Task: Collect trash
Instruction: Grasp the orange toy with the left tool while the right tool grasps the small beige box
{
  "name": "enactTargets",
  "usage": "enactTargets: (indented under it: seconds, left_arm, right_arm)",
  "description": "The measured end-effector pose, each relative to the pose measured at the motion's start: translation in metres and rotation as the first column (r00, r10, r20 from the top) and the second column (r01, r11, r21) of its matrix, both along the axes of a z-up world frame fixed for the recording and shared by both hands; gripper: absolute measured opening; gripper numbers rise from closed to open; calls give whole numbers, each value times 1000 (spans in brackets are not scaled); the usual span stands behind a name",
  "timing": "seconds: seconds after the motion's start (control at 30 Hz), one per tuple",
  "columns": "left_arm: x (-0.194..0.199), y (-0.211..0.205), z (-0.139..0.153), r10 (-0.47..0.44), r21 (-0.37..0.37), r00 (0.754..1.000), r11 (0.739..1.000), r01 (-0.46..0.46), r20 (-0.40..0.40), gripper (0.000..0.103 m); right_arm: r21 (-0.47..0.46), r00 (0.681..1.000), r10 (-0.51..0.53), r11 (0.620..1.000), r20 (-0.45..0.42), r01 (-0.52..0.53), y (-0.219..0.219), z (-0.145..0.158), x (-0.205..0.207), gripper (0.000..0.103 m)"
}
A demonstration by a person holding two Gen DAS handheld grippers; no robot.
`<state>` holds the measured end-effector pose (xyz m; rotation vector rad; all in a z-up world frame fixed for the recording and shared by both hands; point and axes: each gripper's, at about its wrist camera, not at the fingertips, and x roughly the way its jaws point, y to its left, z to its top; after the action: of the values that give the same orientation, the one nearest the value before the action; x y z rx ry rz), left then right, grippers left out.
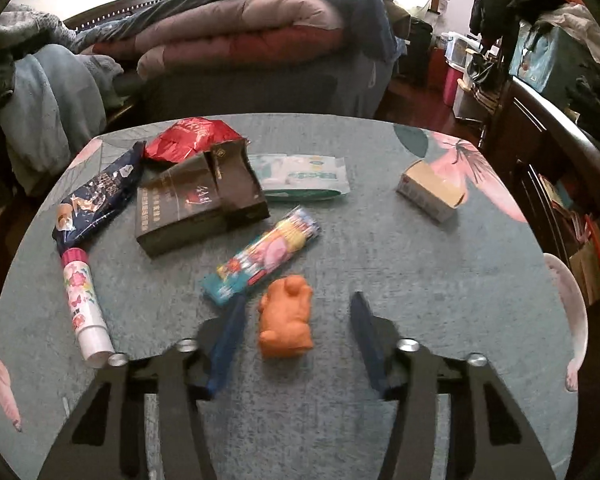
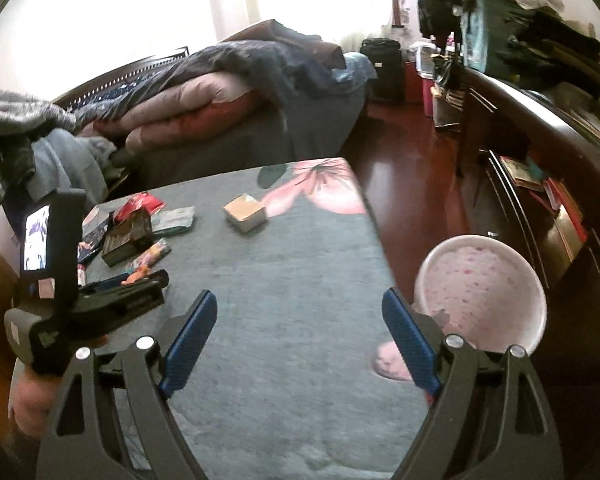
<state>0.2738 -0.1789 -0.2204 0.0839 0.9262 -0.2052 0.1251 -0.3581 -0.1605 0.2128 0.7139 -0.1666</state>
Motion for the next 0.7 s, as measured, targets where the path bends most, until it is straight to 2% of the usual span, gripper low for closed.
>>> enactTargets:
  seconds: [0.03, 0.07, 0.13, 0.27, 0.4, 0.7]
  left_arm:
    - [0, 1, 0, -1, 14, 1000, 1000, 1, 12, 25]
    - [0, 2, 0, -7, 18, 1000, 1000, 7, 12, 25]
    - [-1, 10, 3, -13, -23, 1000, 1000, 13, 2, 25]
    - [-5, 25, 13, 6, -32, 999, 999, -5, 36, 25]
    - [-8, 46, 23, 24, -53, 998, 998, -21, 54, 25]
    - [-8, 69, 35, 34, -58, 996, 998, -29, 84, 25]
  right_arm:
    - [-1, 1000, 6, 1000, -3, -6, 3, 0, 5, 85]
    - [-1, 1000, 13, 1000, -5, -13, 6, 0, 11, 85]
    - [-4, 1000, 23, 1000, -21, -23, 12, 0, 27, 85]
    - [-17, 998, 43, 999, -55, -44, 20, -6, 65, 85]
    - [-42, 993, 61, 997, -104, -65, 30, -23, 112, 85]
    - [-2, 980, 81, 997, -180, -82, 29, -62, 196, 85]
